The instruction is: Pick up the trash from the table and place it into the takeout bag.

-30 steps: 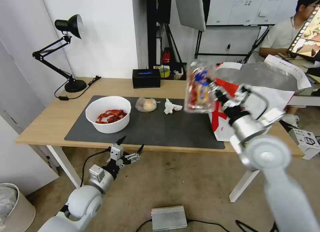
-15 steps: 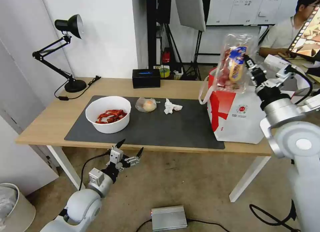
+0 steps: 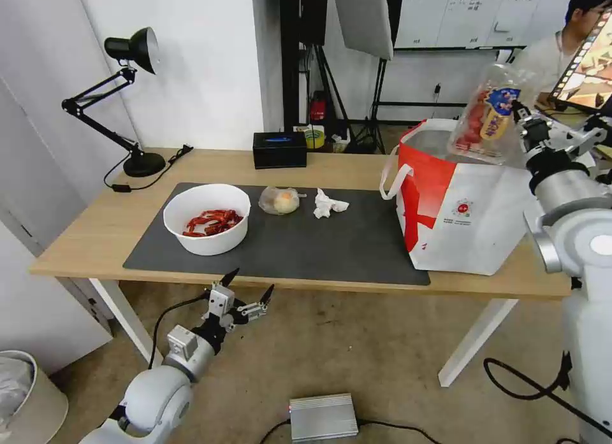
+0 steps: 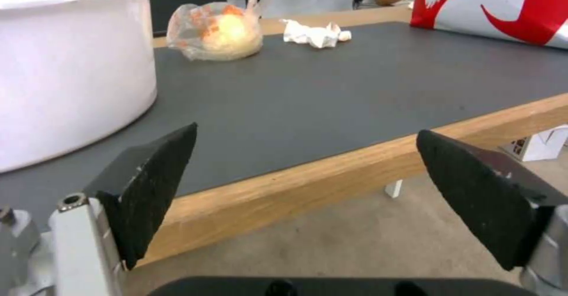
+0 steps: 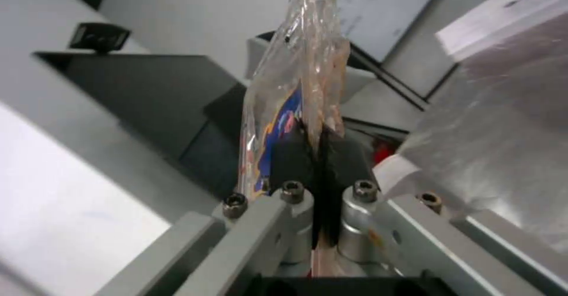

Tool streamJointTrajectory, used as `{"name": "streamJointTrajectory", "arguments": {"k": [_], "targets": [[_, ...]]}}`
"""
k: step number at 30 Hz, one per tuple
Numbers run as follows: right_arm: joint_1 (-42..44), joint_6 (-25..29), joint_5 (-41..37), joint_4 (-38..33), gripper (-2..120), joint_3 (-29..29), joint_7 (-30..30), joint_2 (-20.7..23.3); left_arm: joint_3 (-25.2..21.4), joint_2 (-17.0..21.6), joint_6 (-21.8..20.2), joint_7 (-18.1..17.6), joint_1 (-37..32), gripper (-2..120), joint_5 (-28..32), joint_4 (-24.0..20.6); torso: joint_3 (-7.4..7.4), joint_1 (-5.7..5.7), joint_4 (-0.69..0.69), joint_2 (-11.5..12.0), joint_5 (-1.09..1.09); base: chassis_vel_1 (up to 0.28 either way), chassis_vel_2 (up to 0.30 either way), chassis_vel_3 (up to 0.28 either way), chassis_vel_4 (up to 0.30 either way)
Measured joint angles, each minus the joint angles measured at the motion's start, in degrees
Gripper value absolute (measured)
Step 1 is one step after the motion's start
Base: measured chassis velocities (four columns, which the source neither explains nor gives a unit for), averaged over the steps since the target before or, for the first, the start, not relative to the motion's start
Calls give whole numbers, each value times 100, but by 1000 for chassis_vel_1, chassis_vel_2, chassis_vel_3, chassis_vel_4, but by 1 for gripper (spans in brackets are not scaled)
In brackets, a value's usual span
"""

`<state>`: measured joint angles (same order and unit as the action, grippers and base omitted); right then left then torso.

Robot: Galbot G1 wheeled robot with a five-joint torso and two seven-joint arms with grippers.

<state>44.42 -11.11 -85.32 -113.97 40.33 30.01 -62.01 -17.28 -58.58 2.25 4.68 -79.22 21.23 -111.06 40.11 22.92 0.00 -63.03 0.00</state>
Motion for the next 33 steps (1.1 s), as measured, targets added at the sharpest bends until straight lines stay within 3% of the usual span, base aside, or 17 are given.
{"name": "streamJointTrajectory", "arguments": {"k": [12, 16, 33], "targets": [[-816, 278, -179, 581, 0, -145, 1647, -83, -10, -75, 2, 16, -60, 100, -71, 1, 0, 0, 1, 0, 0, 0, 0, 0, 0], [-899, 317, -243, 688, 0, -152, 1946, -123, -17, -78, 12, 33, -66, 100, -81, 18, 0, 0, 0, 0, 0, 0, 0, 0, 0], [-934, 352, -543, 837, 0, -153, 2324, -227, -20, -150, 28, 62, -145, 100, -157, 26, 0, 0, 0, 0, -1, 0, 0, 0, 0]]}}
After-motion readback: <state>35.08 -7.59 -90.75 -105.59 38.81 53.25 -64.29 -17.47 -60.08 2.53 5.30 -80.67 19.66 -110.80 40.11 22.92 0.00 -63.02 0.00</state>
